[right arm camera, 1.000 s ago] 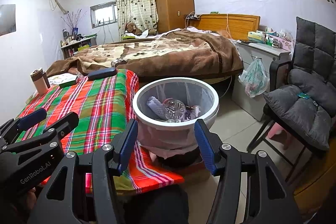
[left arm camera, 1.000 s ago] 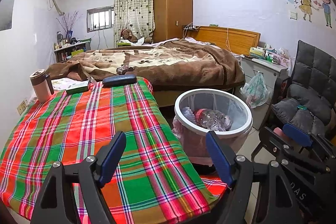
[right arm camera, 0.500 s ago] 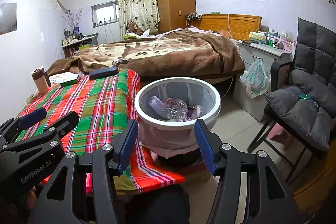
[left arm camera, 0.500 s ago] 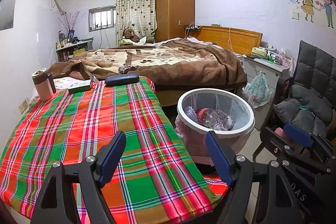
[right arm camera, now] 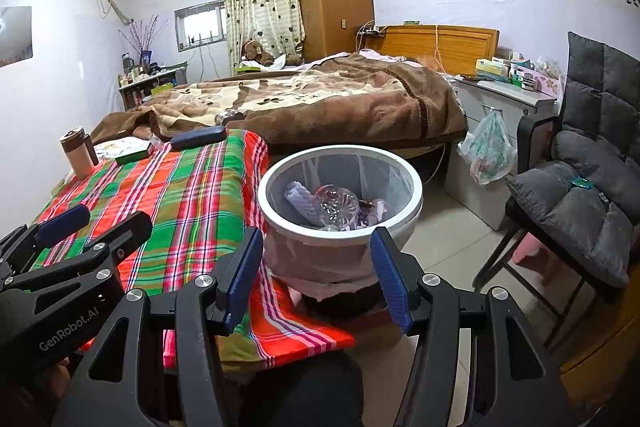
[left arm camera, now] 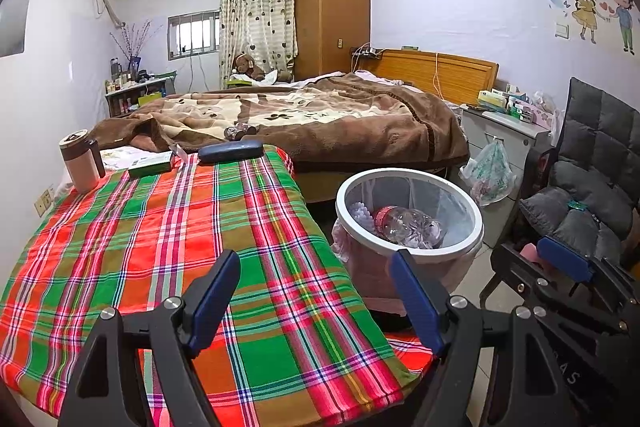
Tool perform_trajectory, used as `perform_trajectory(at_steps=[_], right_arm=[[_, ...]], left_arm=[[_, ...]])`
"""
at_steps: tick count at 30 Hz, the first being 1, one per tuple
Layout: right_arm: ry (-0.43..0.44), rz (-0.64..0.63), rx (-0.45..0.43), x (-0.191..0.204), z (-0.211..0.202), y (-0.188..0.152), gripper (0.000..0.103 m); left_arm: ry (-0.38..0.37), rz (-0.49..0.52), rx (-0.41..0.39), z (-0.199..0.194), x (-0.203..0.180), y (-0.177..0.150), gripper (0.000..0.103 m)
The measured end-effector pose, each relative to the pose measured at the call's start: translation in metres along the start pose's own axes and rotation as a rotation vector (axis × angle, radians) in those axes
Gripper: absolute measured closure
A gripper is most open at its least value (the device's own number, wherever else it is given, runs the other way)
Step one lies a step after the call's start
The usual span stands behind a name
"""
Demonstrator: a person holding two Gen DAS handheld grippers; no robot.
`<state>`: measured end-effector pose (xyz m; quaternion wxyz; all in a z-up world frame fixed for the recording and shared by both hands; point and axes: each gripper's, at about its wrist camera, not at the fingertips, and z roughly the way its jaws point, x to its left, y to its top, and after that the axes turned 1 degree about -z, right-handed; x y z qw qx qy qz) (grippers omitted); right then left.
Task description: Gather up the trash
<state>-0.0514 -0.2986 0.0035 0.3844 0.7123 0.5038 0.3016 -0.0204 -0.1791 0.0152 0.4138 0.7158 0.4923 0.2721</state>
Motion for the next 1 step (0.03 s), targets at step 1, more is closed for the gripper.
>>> perform_trajectory(at_steps=[1], right_arm=[[0.0,-0.001,0.001,0.0002,-0.0002,0.0,0.046]], left_arm=[[0.002,0.0,0.0,0.0001,-0.0002,0.0,0.026]])
